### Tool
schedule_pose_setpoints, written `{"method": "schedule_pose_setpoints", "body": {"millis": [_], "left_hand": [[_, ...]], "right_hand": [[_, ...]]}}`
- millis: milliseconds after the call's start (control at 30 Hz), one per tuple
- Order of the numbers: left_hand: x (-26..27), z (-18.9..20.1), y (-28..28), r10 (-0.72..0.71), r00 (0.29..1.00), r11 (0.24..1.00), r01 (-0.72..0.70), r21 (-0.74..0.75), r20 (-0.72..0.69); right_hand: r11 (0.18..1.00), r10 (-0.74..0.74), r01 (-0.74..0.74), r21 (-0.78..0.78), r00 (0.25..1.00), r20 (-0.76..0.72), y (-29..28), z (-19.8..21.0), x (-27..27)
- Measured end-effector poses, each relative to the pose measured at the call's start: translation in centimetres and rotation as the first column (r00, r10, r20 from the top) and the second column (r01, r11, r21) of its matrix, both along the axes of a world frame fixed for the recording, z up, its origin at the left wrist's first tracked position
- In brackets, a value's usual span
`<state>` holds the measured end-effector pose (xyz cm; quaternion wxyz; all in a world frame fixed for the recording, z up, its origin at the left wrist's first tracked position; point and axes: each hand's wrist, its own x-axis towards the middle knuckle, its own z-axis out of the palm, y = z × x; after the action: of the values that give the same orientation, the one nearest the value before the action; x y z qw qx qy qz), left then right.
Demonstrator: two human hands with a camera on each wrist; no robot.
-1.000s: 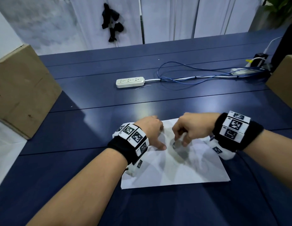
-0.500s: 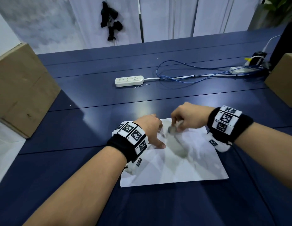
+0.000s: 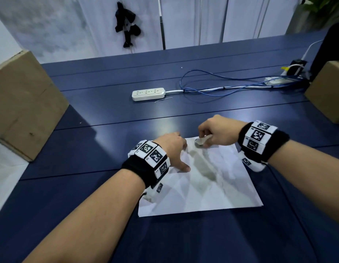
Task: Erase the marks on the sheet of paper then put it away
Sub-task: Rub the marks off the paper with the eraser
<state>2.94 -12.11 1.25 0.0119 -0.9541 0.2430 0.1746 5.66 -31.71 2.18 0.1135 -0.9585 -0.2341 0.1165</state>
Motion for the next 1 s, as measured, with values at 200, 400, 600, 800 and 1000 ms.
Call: {"method": "schedule_pose_setpoints", "body": {"millis": [200,400,600,800,1000], "left_hand": [[0.1,0.0,-0.1,-0.017,1.0,1.0,0.017,-0.001,-0.015],[0.1,-0.1,-0.1,-0.024,1.0,1.0,0.024,0.006,-0.01],[0.3,-0.1,-0.3,-0.023,1.0,1.0,0.023,0.021,-0.019],[0.2,-0.1,-0.2,-0.01,1.0,0.999,0.01,0.034,-0.017],[0.0,-0.2,-0.7,0.007,1.0,0.999,-0.008,0.033,0.009]], "right_hand": [[0.981,0.162,-0.184,-0.068,0.954,-0.251,0.2,-0.3,-2.4],[0.999,-0.032,0.033,-0.007,0.999,0.02,-0.2,0.1,0.4],[0.976,0.18,-0.208,-0.07,0.941,-0.288,0.2,0.4,-2.6],[0.999,-0.002,0.003,-0.037,1.0,0.019,-0.3,0.0,0.3],[0.981,0.164,-0.187,-0.043,0.935,-0.315,-0.3,-0.1,-2.8]]}}
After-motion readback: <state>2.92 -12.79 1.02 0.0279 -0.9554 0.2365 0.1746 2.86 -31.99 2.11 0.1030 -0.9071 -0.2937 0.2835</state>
